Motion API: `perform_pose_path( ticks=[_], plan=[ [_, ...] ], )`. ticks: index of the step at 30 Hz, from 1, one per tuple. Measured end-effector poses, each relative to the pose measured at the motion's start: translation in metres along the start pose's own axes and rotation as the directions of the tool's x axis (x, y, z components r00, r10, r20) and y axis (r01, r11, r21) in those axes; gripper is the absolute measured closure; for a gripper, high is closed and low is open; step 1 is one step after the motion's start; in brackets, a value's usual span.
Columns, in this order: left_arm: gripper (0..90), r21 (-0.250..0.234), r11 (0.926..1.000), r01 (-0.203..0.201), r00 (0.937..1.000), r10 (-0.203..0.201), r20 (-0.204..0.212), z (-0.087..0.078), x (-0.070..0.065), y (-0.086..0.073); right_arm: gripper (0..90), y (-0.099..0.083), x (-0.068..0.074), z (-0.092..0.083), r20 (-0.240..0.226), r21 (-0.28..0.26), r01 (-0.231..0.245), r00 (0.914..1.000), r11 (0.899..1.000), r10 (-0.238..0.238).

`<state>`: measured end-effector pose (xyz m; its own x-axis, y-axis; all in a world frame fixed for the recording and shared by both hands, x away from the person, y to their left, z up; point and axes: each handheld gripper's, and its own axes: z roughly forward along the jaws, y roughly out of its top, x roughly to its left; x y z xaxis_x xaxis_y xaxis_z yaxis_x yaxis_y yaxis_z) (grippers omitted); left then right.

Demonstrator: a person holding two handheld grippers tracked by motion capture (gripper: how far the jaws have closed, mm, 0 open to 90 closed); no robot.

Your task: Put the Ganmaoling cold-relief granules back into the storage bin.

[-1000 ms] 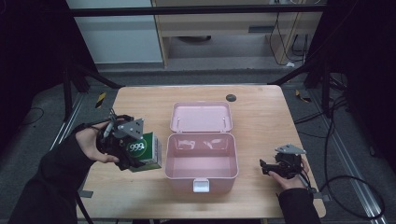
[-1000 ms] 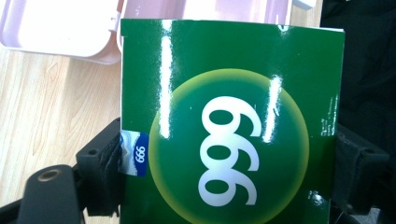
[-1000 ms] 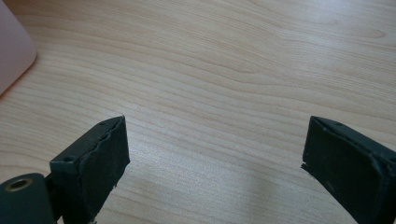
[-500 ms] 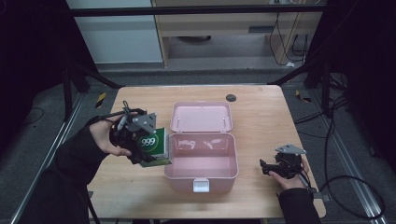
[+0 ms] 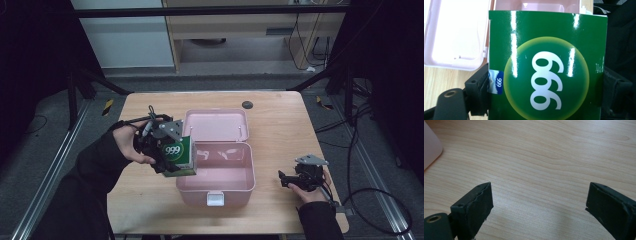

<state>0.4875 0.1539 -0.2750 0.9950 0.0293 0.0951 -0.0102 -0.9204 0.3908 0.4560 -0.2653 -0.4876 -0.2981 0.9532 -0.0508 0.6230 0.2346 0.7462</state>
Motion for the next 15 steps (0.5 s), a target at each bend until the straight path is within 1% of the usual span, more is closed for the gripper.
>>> perform_pose_path(
  ticks=[3, 5, 6, 8, 9, 15],
  plan=[
    [15.0, -0.003, 1.0000, -0.009, 0.9999, 0.009, 0.010, 0.004, 0.001, 0.005, 7.2, 0.000, 0.000, 0.000, 0.000, 0.001, -0.002, 1.0000, 1.000, 0.002],
    [15.0, -0.003, 1.0000, -0.008, 0.9998, 0.008, 0.016, 0.006, 0.001, 0.008, 7.2, 0.000, 0.000, 0.000, 0.000, 0.001, -0.002, 1.0000, 1.000, 0.002],
    [15.0, -0.002, 0.9999, -0.017, 0.9997, 0.017, 0.016, 0.008, 0.002, 0.010, 7.2, 0.000, 0.000, 0.000, 0.000, 0.001, -0.002, 1.0000, 1.000, 0.002],
    [15.0, -0.002, 0.9998, -0.021, 0.9996, 0.022, 0.017, 0.010, 0.003, 0.013, 7.2, 0.000, 0.000, 0.000, 0.001, 0.000, 0.001, 1.0000, 1.000, -0.001],
    [15.0, -0.003, 0.9999, -0.017, 0.9997, 0.017, 0.019, 0.011, 0.003, 0.013, 7.2, 0.000, 0.000, 0.000, 0.001, 0.000, 0.001, 1.0000, 1.000, -0.001],
    [15.0, -0.004, 0.9998, -0.019, 0.9994, 0.019, 0.027, 0.018, 0.006, 0.019, 7.2, 0.000, 0.000, 0.000, -0.001, 0.000, 0.000, 1.0000, 1.000, 0.000]
  ],
)
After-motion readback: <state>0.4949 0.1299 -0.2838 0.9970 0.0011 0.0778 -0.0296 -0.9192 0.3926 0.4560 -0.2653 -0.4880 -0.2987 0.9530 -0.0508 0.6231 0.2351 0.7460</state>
